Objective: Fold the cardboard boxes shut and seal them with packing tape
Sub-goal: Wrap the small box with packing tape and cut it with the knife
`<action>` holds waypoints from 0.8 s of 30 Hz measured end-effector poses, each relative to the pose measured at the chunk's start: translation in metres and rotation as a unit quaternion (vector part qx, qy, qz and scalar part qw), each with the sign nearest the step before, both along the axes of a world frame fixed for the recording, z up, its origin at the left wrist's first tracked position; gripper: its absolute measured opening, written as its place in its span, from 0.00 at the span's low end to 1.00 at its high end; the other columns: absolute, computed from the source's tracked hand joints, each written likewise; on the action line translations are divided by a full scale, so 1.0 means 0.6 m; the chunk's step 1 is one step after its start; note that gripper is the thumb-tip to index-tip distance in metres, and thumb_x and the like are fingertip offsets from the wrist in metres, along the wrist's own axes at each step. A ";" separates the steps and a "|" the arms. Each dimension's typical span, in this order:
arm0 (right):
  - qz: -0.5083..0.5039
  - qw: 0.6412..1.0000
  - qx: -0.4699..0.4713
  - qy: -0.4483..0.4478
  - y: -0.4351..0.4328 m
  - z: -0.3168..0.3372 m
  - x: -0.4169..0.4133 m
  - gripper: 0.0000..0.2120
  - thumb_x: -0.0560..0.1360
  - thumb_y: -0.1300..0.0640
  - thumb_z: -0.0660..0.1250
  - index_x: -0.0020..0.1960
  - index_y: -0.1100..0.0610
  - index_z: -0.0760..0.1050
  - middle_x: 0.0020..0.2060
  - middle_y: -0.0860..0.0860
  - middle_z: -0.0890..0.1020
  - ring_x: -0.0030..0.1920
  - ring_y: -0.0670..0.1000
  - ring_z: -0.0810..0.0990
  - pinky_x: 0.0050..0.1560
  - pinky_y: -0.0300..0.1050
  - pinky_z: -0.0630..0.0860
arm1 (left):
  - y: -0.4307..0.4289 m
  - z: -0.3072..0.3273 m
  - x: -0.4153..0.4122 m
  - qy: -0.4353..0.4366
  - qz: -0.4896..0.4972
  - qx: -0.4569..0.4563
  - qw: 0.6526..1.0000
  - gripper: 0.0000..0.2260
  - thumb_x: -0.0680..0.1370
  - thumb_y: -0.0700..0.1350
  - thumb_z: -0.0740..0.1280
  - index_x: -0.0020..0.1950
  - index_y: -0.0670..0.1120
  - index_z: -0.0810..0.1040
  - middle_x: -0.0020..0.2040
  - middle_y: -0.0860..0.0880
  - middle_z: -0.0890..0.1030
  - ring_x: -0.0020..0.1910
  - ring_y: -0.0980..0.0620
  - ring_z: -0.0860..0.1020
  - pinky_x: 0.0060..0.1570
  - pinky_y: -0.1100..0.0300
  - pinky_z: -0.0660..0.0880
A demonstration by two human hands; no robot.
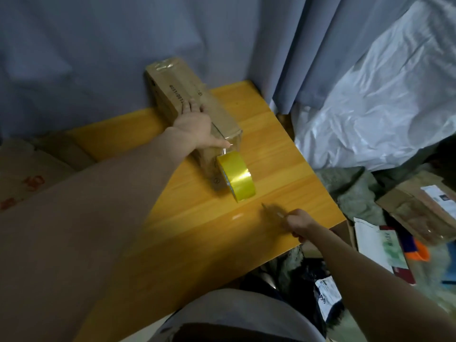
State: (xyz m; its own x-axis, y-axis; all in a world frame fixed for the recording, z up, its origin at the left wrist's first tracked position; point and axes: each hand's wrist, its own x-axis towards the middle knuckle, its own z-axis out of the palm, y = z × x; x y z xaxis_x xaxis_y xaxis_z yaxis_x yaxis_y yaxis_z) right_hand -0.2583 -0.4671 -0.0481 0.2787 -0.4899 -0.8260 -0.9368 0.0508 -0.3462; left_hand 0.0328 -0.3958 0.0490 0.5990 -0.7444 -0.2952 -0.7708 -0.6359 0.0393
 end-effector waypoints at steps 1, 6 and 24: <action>-0.031 0.999 -0.009 -0.023 -0.012 0.007 0.003 0.05 0.77 0.61 0.59 0.43 0.62 0.69 0.30 0.52 0.64 0.27 0.49 0.59 0.28 0.39 0.55 | 0.006 0.002 0.002 0.003 -0.005 0.001 1.000 0.57 0.64 0.73 0.67 0.78 0.39 0.47 0.77 0.35 0.47 0.76 0.38 0.47 0.74 0.49 0.49; -0.130 0.968 -0.054 -0.208 -0.030 0.083 0.084 0.07 0.79 0.58 0.60 0.51 0.60 0.75 0.33 0.54 0.71 0.26 0.50 0.63 0.23 0.38 0.57 | 0.047 0.012 0.012 0.010 -0.033 0.016 0.999 0.56 0.64 0.72 0.67 0.78 0.42 0.46 0.78 0.38 0.46 0.77 0.41 0.46 0.75 0.51 0.48; 0.281 0.876 -0.040 -0.391 0.005 0.120 0.289 0.23 0.71 0.67 0.67 0.65 0.55 0.75 0.72 0.42 0.64 0.72 0.42 0.62 0.69 0.34 0.57 | 0.177 -0.059 -0.129 0.184 0.391 -0.283 0.856 0.44 0.69 0.60 0.71 0.76 0.41 0.57 0.72 0.42 0.62 0.72 0.43 0.61 0.70 0.52 0.60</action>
State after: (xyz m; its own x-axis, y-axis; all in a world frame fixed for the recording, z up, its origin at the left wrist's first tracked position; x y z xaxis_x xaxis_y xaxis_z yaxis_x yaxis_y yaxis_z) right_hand -0.0849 -0.4640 0.0240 0.9593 -0.1415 -0.2443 -0.2810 -0.3950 -0.8747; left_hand -0.0446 -0.2895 0.0136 0.9239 -0.2434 -0.2953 0.0135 -0.7504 0.6608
